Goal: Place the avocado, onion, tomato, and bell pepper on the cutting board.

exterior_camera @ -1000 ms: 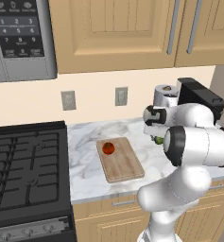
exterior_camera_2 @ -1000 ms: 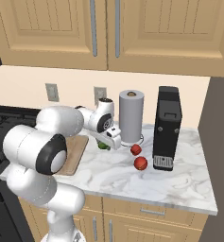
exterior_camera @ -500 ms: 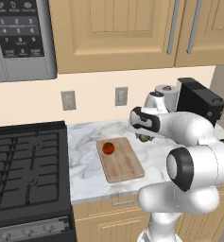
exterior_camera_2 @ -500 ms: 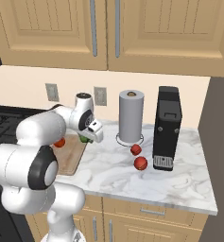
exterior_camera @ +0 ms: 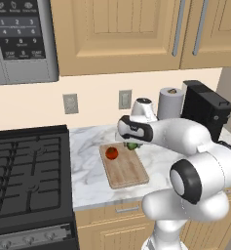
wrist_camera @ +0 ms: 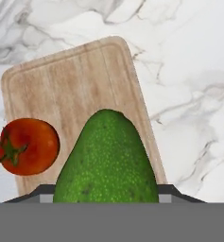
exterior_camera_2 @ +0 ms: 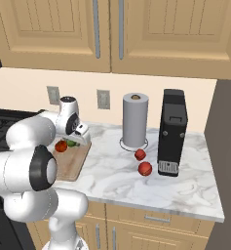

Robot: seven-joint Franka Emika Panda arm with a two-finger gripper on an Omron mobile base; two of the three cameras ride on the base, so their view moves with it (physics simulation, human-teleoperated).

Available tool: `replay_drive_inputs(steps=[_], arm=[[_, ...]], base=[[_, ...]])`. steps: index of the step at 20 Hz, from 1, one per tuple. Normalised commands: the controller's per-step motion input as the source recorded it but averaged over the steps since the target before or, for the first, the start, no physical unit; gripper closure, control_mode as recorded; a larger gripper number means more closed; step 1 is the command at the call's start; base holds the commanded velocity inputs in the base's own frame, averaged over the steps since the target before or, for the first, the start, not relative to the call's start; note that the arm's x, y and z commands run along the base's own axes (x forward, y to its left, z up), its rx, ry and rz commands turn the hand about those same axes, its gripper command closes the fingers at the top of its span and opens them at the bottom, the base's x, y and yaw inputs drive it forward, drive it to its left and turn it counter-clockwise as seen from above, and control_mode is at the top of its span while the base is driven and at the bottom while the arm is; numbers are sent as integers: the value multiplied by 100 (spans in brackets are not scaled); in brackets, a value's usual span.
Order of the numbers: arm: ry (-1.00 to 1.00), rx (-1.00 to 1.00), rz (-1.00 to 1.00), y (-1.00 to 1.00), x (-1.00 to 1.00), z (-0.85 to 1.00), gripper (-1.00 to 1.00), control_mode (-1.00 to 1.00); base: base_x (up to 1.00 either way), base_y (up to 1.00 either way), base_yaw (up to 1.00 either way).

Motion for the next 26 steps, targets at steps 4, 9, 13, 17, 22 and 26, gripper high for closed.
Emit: replay_drive_inputs(steps=[4,9,13,17,22,26], arm=[[0,0,14,22,10,-2,100,-100],[0,0,11,4,26,-16,100,-100],[0,0,8,0,20,-20,100,-100],[0,0,7,0,20,-23,100,-100],[0,0,5,1,15,-27,100,-100],[1,0,3,6,15,-30,100,-100]], base=[[0,0,0],[0,0,0],[0,0,0],[0,0,0],[0,0,0],[0,0,0]])
